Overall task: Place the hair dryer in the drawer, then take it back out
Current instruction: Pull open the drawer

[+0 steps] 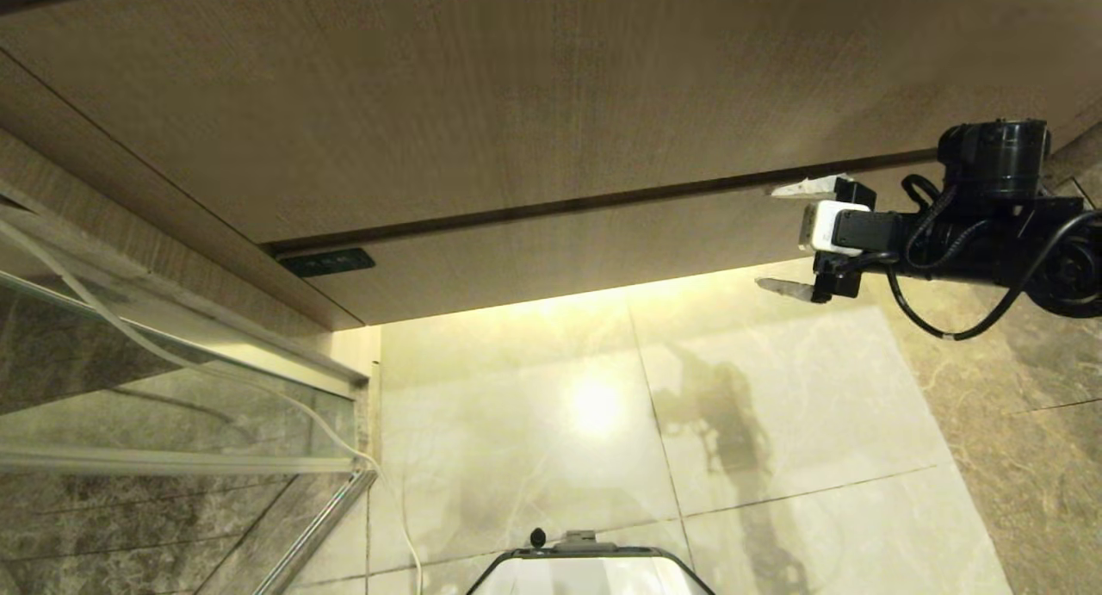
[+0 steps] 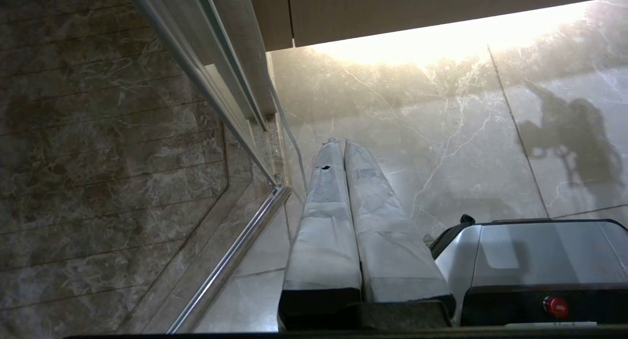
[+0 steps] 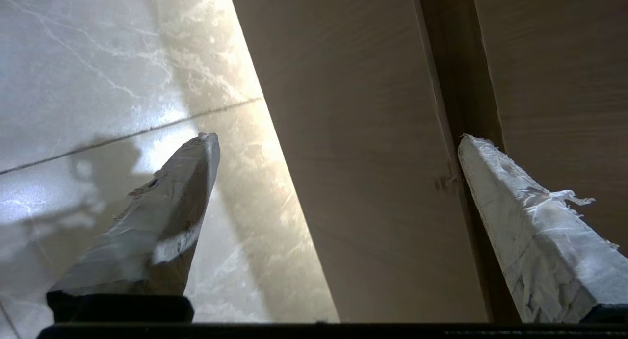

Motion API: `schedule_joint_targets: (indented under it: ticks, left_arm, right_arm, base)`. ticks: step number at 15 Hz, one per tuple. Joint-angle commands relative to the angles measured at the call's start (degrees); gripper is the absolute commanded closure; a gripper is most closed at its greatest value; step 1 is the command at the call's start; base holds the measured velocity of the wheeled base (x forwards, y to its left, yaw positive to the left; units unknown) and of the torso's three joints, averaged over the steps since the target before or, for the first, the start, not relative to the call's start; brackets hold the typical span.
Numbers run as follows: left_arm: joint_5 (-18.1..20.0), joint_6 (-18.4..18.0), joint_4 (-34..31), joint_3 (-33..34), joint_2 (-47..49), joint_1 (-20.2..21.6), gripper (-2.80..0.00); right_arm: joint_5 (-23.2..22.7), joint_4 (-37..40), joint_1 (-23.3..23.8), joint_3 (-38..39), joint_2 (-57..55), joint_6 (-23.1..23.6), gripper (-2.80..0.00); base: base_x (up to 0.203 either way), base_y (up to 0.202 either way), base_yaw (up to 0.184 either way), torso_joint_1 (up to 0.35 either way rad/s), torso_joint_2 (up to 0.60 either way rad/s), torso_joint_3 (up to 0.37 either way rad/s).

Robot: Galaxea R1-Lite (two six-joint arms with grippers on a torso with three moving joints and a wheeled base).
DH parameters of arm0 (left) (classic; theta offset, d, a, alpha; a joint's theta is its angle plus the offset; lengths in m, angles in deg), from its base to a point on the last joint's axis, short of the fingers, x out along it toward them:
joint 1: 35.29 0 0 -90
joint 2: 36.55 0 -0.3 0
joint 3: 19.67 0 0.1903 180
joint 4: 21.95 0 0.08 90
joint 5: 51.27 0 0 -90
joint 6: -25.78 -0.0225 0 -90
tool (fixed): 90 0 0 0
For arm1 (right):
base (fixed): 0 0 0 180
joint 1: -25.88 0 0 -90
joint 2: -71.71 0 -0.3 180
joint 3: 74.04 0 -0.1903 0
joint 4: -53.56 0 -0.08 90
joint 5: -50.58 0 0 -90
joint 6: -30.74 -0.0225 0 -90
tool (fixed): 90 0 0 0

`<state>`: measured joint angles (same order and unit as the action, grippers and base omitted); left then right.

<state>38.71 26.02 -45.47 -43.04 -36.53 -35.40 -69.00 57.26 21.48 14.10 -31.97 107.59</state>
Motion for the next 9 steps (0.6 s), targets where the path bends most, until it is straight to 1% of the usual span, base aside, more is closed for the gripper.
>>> schedule_joint_targets:
  ticks: [1, 3, 5, 9]
  left_arm:
    - [0.02, 0.02, -0.02, 0.09, -0.02, 0.02, 0.0]
    - [-0.06, 0.02, -0.02, 0.09, -0.02, 0.02, 0.0]
    - [-0.06, 0.02, -0.02, 0.01, -0.02, 0.02, 0.0]
    - [-0.02, 0.02, -0.02, 0.0, -0.02, 0.02, 0.0]
  right_arm:
    - [-1.56, -1.8, -0.08, -0.49, -2.51, 1.07, -2.8]
    - [-1.65, -2.4, -0.08, -1.59, -3.92, 1.28, -2.8]
    - [-1.21, -2.43, -0.08, -5.67, -6.73, 1.28, -2.8]
    - [-0.56, -2.54, 0.0, -11.1, -10.95, 1.28, -2.8]
  base:
    - [0.0, 0.0, 0.0, 0.0, 0.0, 0.0]
    - [0.0, 0.0, 0.0, 0.0, 0.0, 0.0]
    - [0.0, 0.0, 0.0, 0.0, 0.0, 0.0]
    - [0.0, 0.0, 0.0, 0.0, 0.0, 0.0]
